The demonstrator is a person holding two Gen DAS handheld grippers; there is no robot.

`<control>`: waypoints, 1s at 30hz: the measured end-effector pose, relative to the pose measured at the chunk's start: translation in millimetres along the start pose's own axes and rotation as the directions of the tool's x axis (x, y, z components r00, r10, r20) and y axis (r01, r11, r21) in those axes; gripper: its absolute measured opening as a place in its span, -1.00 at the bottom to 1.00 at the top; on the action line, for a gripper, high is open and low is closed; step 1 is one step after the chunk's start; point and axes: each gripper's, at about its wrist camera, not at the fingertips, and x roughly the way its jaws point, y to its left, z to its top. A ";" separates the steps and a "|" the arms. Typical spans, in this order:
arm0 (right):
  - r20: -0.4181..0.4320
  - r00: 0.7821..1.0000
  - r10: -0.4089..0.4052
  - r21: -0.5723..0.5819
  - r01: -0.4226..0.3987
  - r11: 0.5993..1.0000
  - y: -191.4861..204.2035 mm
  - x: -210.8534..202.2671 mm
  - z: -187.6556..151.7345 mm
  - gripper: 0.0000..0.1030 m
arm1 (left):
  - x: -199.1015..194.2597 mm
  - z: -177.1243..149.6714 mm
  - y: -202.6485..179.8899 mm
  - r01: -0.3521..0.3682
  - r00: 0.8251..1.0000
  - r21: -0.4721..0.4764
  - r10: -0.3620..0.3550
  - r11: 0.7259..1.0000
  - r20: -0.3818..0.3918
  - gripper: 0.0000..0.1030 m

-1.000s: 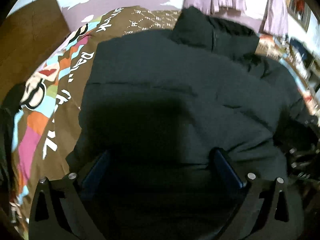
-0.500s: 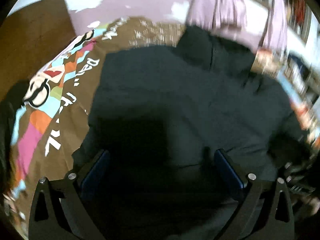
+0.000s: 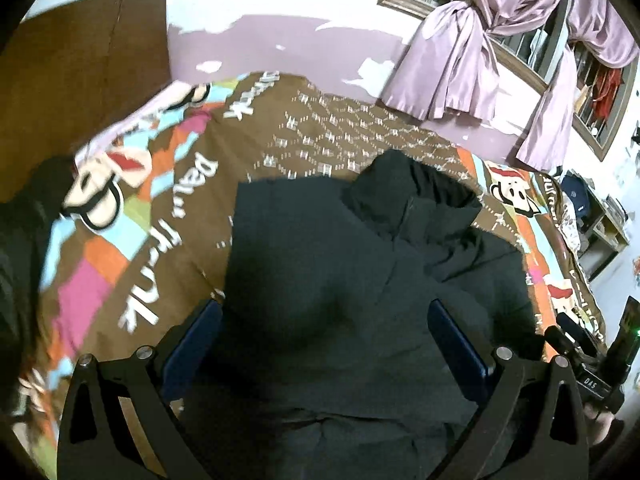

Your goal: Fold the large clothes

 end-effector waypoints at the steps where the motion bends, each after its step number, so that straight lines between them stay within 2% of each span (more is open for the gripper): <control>1: 0.004 1.000 0.002 -0.001 -0.002 1.000 -0.4 -4.5 3.4 0.91 | -7.1 3.5 -4.0 -0.007 1.000 -0.002 0.007 1.000 0.003 0.97; 3: 0.010 1.000 -0.002 -0.001 0.002 1.000 -0.9 -8.8 8.3 0.91 | -23.3 10.3 -14.7 -0.012 1.000 -0.013 0.012 1.000 0.024 0.97; 4: 0.015 1.000 -0.006 -0.001 0.006 1.000 -2.5 -9.9 12.0 0.91 | -32.4 16.4 -22.3 0.008 0.999 -0.014 -0.007 1.000 0.044 0.97; 7: 0.033 0.999 -0.014 0.022 0.013 1.000 -9.2 -6.4 17.4 0.91 | -36.4 31.2 -41.1 0.019 0.997 0.008 -0.020 1.000 0.075 0.97; 11: 0.028 0.999 -0.040 0.068 0.038 0.997 -25.4 21.4 25.0 0.91 | -17.1 51.1 -53.2 0.058 0.990 0.052 -0.064 0.997 0.126 0.97; 15: 0.044 0.997 -0.057 0.118 0.051 0.992 -37.6 46.5 15.0 0.91 | 27.7 58.1 -54.0 0.087 0.981 0.093 -0.101 0.992 0.163 0.97; 17: 0.055 0.997 -0.061 0.152 0.052 0.987 -41.2 48.6 7.4 0.91 | 52.0 50.5 -46.0 0.105 0.981 0.075 -0.116 0.992 0.157 0.97; 20: 0.059 0.997 -0.057 0.176 0.045 0.983 -37.7 43.5 0.3 0.91 | 78.6 30.0 -35.8 0.117 0.988 0.082 -0.124 0.990 0.087 0.97; 24: 0.049 0.996 -0.078 0.128 0.071 0.989 -23.7 29.4 6.8 0.91 | 80.6 12.6 -32.6 0.110 0.990 0.096 -0.117 0.989 0.074 0.97; 28: 0.065 0.994 -0.093 0.110 0.086 0.990 -18.5 22.9 27.1 0.93 | 68.1 18.2 -40.3 0.132 0.989 0.075 -0.137 0.988 0.057 0.97; 30: 0.064 0.994 -0.093 0.129 0.084 0.988 -21.1 26.0 36.0 0.93 | 63.5 27.2 -46.9 0.116 0.991 0.083 -0.121 0.990 0.051 0.97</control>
